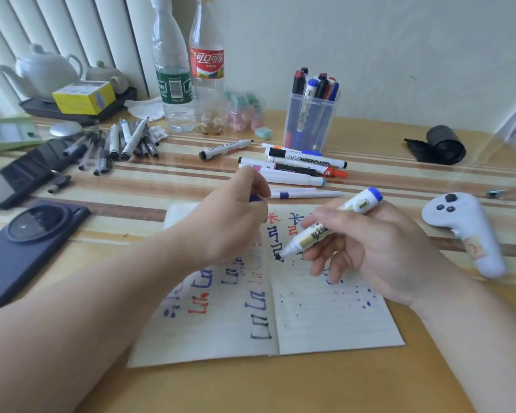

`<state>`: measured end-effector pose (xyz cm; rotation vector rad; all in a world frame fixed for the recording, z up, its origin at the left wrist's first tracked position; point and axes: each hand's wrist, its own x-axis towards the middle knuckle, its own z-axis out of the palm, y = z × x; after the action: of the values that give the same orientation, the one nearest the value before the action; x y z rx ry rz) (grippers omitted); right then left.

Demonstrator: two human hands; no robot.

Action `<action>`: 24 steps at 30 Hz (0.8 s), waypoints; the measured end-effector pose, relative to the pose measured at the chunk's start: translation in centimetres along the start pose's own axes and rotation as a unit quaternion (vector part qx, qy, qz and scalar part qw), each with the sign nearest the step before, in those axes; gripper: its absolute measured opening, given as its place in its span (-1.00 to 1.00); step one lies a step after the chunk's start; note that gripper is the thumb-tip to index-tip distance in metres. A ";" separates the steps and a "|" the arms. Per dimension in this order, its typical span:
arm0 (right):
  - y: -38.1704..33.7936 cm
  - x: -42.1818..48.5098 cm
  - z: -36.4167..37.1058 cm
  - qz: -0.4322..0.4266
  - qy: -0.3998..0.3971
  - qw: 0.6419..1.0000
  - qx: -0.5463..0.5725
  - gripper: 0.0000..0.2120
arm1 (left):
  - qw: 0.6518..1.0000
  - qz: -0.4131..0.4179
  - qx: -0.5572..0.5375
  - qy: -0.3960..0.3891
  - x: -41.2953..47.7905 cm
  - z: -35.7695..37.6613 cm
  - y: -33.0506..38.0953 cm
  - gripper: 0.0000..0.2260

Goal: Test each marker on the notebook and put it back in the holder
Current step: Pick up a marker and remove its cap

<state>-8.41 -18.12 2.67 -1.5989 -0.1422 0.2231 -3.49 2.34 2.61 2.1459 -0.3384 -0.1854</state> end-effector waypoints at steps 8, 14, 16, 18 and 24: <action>0.3 0.3 0.7 -0.008 0.014 1.000 -0.014 -0.95 | 0.983 0.107 -0.140 -0.047 1.0 -0.3 -2.7 -0.59; 0.7 -0.2 1.8 0.008 -0.005 0.997 -0.081 -0.90 | 0.982 0.160 -0.104 0.005 1.7 0.6 -2.8 -0.72; 0.7 -0.1 1.8 0.012 -0.007 0.994 -0.113 -0.90 | 0.984 0.164 -0.072 0.004 1.8 0.8 -2.9 -0.79; 0.8 -0.1 1.8 0.012 -0.004 0.990 -0.137 -0.91 | 0.988 0.148 -0.036 -0.017 1.8 0.9 -2.9 -0.88; 0.9 0.4 1.9 0.021 0.012 0.987 -0.157 -0.92 | 0.991 0.125 0.023 -0.035 1.6 1.1 -2.6 -0.90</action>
<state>-8.53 -16.21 1.74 -1.9189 -0.1306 0.2222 -1.86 2.33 -0.16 2.1222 -0.6540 -0.1110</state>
